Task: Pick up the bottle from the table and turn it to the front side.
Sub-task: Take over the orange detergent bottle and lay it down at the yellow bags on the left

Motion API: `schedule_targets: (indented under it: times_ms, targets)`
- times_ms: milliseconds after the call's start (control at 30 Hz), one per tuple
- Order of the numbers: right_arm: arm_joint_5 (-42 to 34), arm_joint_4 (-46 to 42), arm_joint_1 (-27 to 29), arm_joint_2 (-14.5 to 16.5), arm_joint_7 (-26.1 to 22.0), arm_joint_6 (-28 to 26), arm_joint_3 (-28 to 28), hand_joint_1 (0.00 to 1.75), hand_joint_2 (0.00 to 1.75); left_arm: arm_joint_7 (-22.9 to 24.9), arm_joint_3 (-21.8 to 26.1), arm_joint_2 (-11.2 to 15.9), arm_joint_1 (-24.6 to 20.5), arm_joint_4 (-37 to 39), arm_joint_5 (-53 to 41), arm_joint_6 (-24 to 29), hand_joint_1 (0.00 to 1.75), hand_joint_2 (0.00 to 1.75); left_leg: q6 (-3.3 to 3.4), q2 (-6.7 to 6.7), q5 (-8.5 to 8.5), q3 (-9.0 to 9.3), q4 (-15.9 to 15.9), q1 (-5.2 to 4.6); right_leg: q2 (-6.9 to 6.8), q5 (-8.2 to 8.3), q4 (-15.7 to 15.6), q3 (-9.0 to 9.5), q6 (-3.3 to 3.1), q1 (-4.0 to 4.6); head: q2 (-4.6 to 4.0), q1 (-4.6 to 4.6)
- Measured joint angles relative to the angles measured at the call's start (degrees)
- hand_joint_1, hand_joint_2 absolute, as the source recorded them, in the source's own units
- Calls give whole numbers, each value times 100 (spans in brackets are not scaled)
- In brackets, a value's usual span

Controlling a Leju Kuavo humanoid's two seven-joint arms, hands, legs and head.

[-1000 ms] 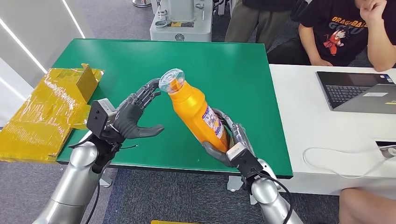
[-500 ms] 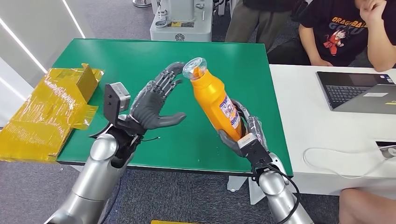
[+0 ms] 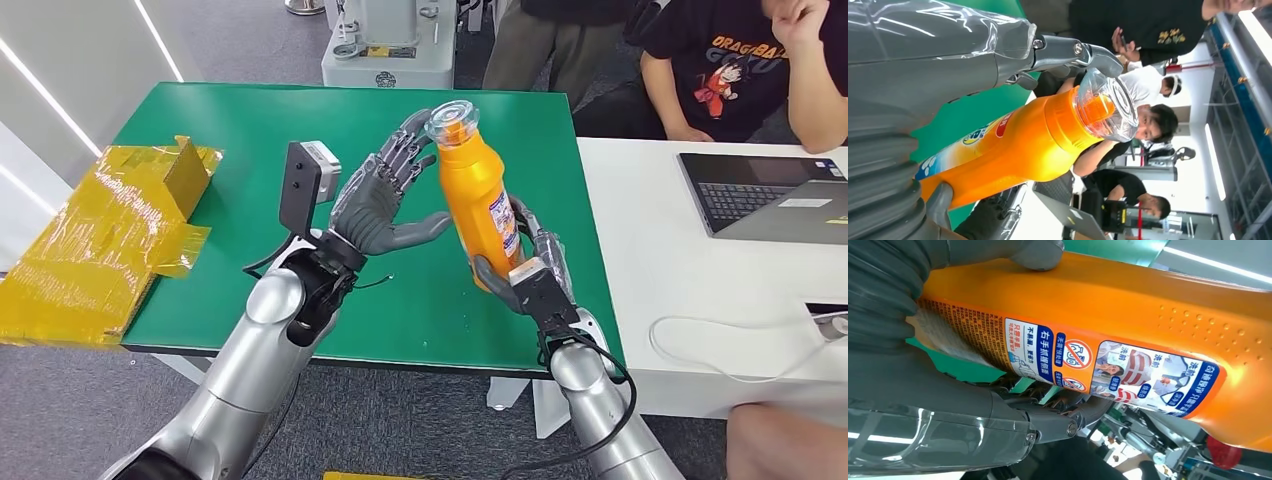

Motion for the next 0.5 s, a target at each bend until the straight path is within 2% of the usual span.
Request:
schedule_targets:
  times_ms: [200, 500]
  targets:
    - [2, 170, -32, 37, -1, 23, -46, 175, 175, -22, -1, -34, -210, 450, -21, -102, 0, 175, 0, -2, 0, -3, 0, -1, -1, 0, -1, 0, 0, -1, 0, -1]
    - [25, 131, 31, 47, -4, 46, -51, 175, 175, -119, 4, -5, -292, 790, -78, -81, 0, 175, 0, -6, 0, -5, 0, 0, -6, -1, 0, 0, 0, 0, 0, -1]
